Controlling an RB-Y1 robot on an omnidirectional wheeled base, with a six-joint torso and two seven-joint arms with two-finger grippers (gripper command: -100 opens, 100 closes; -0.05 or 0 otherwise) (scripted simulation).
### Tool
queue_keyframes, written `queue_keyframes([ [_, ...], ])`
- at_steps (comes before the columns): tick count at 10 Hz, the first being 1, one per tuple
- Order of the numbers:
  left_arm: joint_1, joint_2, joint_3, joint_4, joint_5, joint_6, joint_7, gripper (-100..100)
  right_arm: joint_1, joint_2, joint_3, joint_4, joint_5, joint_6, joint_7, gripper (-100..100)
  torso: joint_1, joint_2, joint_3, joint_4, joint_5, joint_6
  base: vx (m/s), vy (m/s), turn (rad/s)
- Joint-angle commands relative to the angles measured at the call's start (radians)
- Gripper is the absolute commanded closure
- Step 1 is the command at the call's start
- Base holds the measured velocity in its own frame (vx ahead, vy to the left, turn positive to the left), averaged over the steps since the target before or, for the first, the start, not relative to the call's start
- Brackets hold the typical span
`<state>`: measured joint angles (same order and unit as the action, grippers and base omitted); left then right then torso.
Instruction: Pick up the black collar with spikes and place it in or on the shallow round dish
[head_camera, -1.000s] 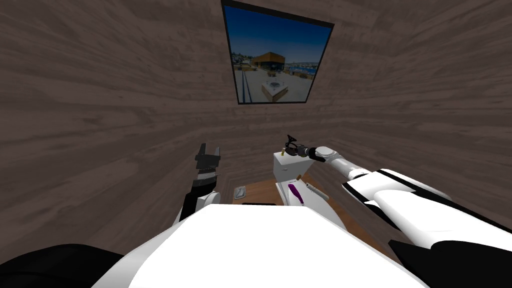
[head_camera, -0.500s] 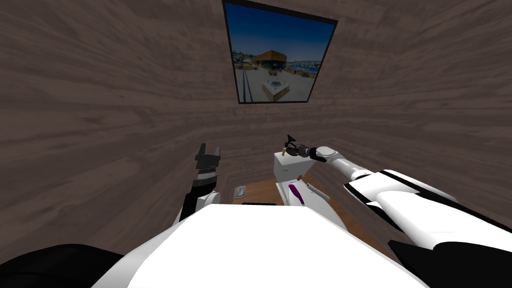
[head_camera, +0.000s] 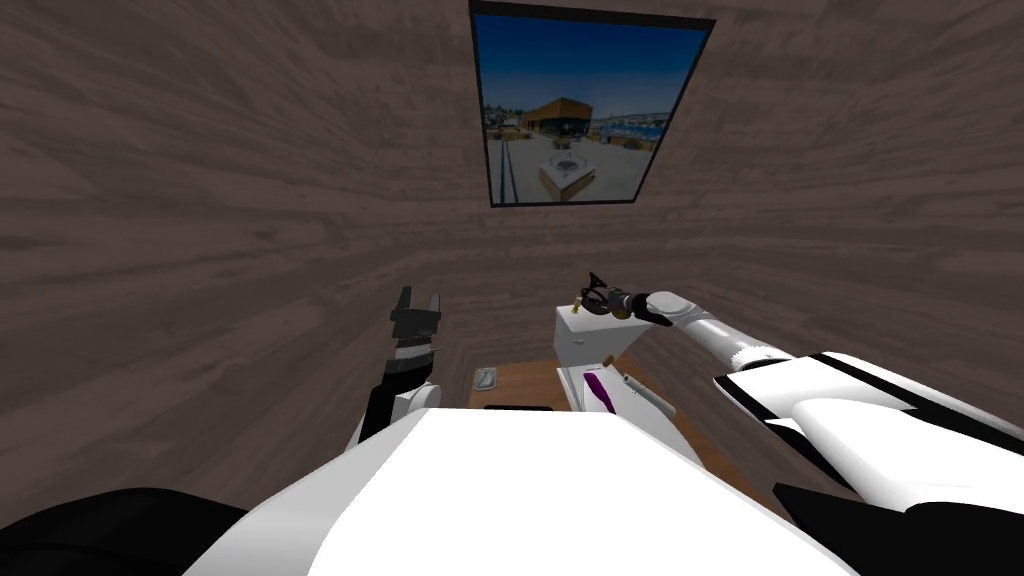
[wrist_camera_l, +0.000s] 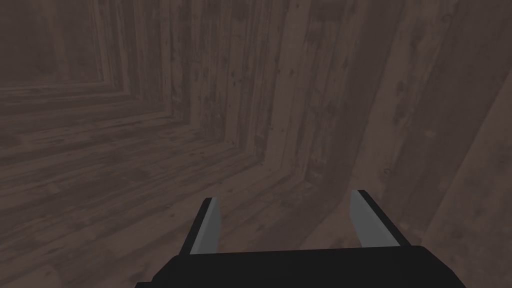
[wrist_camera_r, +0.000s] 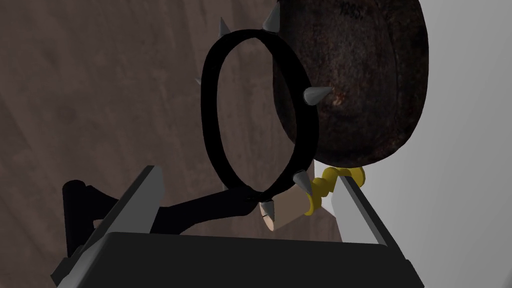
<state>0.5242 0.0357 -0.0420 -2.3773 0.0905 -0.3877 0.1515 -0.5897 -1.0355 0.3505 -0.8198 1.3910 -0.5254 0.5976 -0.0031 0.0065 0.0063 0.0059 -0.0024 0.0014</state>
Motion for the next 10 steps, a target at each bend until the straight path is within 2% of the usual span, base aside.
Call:
queue_keyframes([
  [1, 0.000, 0.000, 0.000, 0.000, 0.000, 0.000, 0.000, 0, 0.010, -0.017, -0.042, -0.001, 0.040, -0.024, -0.035, -100, 0.000, 0.000, 0.000, 0.000, 0.000, 0.000, -0.029, -0.003, 0.108],
  [4, 0.000, 0.000, 0.000, 0.000, 0.000, 0.000, 0.000, 0, 0.057, -0.064, -0.106, -0.055, 0.126, -0.045, -0.126, -100, 0.000, 0.000, 0.000, 0.000, 0.000, 0.000, -0.029, -0.001, 0.155],
  [7, 0.000, 0.000, 0.000, 0.000, 0.000, 0.000, 0.000, 0, 0.054, -0.061, -0.107, -0.049, 0.123, -0.047, -0.124, -100, 0.000, -0.001, -0.001, 0.000, 0.000, 0.000, -0.009, 0.000, 0.006],
  [8, 0.000, 0.000, 0.000, 0.000, 0.000, 0.000, 0.000, 0, 0.055, -0.062, -0.107, -0.051, 0.123, -0.046, -0.128, 0, 0.000, -0.002, -0.001, -0.001, 0.000, 0.000, 0.000, 0.000, 0.000],
  [10, 0.000, 0.000, 0.000, 0.000, 0.000, 0.000, 0.000, 0, 0.055, -0.062, -0.107, -0.051, 0.123, -0.046, -0.128, 0, 0.000, -0.003, -0.002, -0.001, 0.000, -0.001, 0.000, 0.000, 0.000],
])
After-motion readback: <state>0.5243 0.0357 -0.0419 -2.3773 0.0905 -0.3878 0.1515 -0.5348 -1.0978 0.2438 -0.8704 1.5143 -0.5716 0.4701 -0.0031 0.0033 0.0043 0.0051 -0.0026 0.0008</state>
